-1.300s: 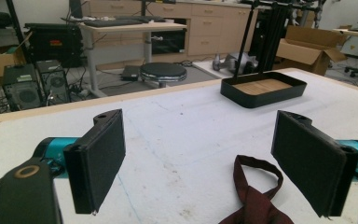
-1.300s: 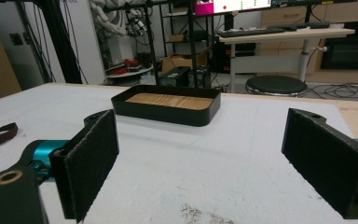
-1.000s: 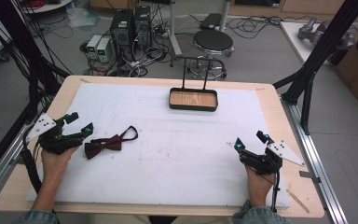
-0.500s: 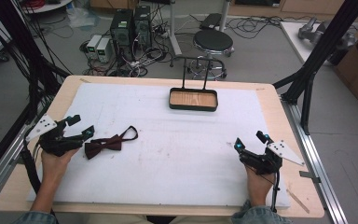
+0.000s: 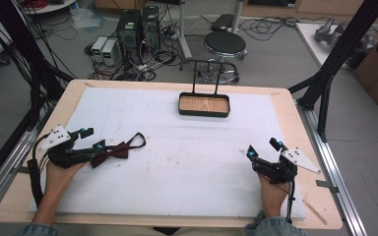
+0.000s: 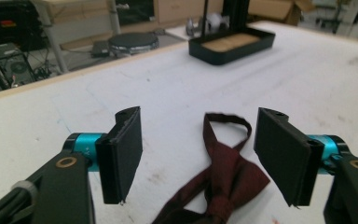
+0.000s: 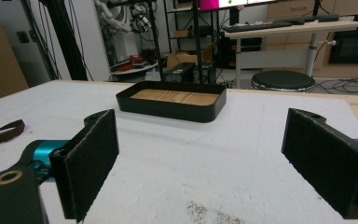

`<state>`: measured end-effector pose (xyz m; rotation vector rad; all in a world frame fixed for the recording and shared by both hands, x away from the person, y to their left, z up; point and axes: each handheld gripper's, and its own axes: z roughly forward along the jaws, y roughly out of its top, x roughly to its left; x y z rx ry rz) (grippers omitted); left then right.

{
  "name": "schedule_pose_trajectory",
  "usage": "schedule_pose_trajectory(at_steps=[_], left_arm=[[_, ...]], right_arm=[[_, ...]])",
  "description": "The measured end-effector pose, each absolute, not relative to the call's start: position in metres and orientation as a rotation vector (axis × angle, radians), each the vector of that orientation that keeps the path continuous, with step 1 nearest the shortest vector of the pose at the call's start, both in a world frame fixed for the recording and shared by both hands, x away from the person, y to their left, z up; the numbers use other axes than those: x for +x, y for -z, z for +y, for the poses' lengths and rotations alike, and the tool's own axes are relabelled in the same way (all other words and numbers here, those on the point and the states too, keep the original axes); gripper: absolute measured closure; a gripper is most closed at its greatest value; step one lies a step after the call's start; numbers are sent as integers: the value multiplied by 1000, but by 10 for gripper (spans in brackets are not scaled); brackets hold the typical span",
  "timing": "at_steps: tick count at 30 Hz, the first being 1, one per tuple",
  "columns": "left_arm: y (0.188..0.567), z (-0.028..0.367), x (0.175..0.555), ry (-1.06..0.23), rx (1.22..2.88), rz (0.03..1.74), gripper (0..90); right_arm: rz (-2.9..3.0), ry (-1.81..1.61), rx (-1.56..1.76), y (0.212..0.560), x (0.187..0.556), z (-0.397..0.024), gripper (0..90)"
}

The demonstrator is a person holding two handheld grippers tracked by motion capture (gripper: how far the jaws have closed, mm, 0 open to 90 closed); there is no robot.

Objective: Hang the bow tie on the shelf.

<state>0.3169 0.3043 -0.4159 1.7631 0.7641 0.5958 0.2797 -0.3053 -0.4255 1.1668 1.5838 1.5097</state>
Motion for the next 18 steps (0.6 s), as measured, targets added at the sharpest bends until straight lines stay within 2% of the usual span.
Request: schedule_pose_trajectory(at_steps=[5, 10, 18], left_arm=[[428, 294, 320, -573, 1908, 738, 429], [433, 291, 325, -517, 1970, 736, 450], [437, 288, 325, -522, 2032, 718, 488]], right_arm=[[1589, -1516, 1173, 426, 280, -305, 100], [1591, -1517, 1168, 426, 281, -305, 100], [1602, -1522, 1169, 426, 281, -304, 100]])
